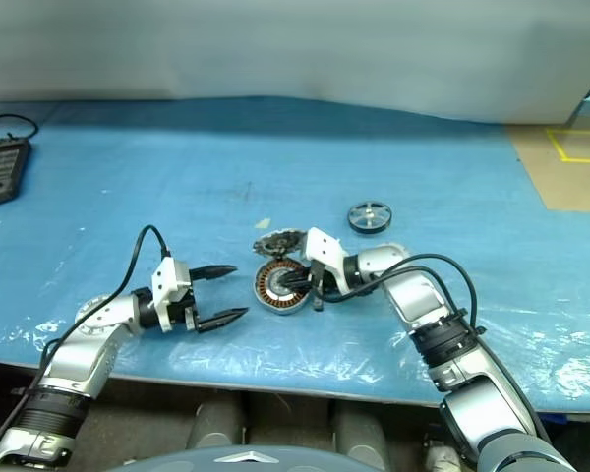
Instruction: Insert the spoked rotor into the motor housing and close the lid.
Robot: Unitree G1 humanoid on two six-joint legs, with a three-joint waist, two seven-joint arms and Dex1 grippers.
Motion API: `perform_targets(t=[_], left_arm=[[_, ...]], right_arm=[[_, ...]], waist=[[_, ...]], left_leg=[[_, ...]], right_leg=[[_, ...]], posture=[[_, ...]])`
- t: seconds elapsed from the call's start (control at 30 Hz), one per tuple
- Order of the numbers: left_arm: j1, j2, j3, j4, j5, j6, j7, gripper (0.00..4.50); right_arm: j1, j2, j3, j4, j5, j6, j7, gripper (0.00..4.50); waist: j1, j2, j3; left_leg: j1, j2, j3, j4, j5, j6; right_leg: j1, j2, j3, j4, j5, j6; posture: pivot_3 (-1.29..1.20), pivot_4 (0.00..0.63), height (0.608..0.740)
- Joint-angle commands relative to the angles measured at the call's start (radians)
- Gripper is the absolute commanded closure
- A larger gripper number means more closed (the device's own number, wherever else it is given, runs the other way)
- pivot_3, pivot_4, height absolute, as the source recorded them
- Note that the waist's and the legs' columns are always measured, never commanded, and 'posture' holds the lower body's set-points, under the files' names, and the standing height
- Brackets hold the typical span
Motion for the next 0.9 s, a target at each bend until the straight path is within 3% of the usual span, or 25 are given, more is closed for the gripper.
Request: perform_targets(t=[0.03,0.5,0.9], left_arm=[[0.006,0.004,0.003,-0.019,0.001,-0.017,0.003,0.00],[0.005,0.003,0.001,-0.029,-0.002,-0.007,0.007,0.00],[0.004,0.005,-0.003,-0.060,-0.006,0.017,0.021,0.00]], right_arm=[[-0.002,-0.038,0.046,0.013,-0.086,-0.035,-0.013,4.48],[-0.024,-0.110,0.091,-0.052,-0.196,-0.133,-0.010,4.48],[-0.052,-0.077,0.015,-0.159,-0.076,-0.050,0.009,4.48]], waist=[[0.000,0.000,0.000],[0.001,0.000,0.000],[0.000,0.000,0.000]], left_leg=[[0.000,0.000,0.000,0.000,0.000,0.000],[0.001,0.000,0.000,0.000,0.000,0.000],[-0.001,0.000,0.000,0.000,0.000,0.000]], right_leg=[[0.000,0.000,0.000,0.000,0.000,0.000],[0.001,0.000,0.001,-0.001,0.000,0.000],[0.000,0.000,0.000,-0.001,0.000,0.000]], posture=[[0.00,0.150,0.740],[0.00,0.150,0.740],[0.00,0.150,0.740]])
